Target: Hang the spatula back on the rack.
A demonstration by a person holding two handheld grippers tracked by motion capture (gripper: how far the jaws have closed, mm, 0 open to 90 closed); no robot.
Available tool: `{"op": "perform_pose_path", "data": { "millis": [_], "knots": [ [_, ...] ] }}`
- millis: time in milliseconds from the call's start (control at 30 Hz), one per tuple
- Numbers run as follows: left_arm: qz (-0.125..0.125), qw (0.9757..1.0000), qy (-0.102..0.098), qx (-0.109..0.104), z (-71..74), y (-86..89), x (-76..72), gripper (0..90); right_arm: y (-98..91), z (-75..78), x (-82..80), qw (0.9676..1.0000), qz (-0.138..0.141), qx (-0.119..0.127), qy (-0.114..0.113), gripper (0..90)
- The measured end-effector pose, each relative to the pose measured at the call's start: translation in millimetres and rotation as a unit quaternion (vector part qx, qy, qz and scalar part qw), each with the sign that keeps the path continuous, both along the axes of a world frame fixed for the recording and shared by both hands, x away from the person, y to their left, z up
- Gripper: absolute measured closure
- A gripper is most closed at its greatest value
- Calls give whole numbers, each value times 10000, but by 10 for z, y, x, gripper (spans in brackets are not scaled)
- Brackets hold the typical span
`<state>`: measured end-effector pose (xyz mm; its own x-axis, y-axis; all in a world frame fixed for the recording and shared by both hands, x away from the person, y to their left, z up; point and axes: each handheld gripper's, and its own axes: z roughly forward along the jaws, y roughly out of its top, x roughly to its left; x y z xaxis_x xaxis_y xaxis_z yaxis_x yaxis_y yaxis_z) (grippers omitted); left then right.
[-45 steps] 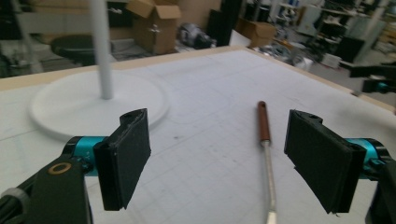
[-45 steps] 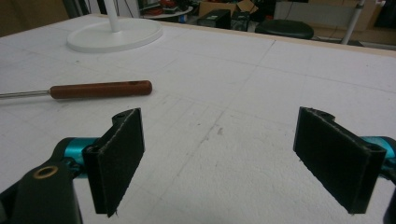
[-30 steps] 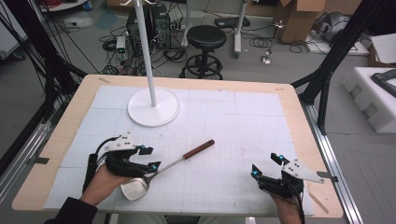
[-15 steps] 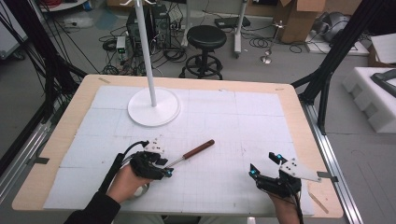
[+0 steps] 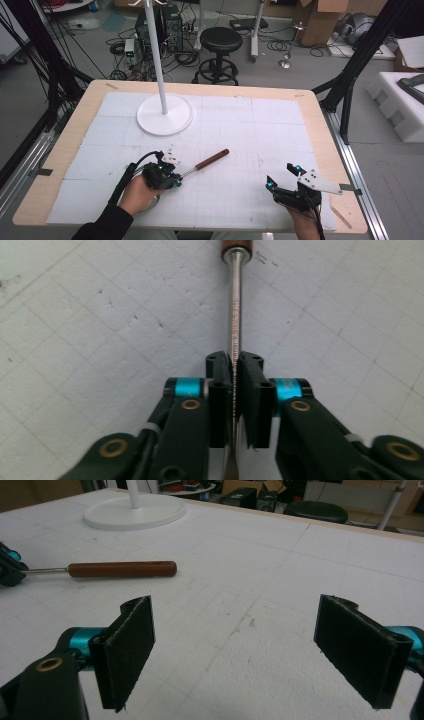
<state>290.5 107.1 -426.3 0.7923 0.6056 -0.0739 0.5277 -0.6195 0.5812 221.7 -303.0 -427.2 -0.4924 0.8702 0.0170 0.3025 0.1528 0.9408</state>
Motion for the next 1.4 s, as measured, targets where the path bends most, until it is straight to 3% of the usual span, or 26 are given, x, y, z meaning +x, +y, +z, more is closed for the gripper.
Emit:
{"op": "perform_pose_path", "data": {
  "millis": [267,533,900,1067,1267,1400],
  "knots": [
    [-19,9998,182,-119,-3,38,47,841,-6,-4,2,10000,-2,26,28,158],
    [-13,9997,107,-204,15,60,31,842,-31,-6,2,10000,-28,89,26,158],
    [124,9956,-281,-884,225,286,-46,842,-30,-12,3,9995,21,312,81,159],
    [206,9895,-611,-1296,344,424,-116,842,31,9,27,9982,268,534,97,159],
    [131,9758,-1081,-1898,474,537,-231,841,212,114,54,9938,826,740,6,167],
    [-61,9652,-1253,-2294,521,543,-310,841,395,207,82,9863,1416,847,14,201]
  ]
}}
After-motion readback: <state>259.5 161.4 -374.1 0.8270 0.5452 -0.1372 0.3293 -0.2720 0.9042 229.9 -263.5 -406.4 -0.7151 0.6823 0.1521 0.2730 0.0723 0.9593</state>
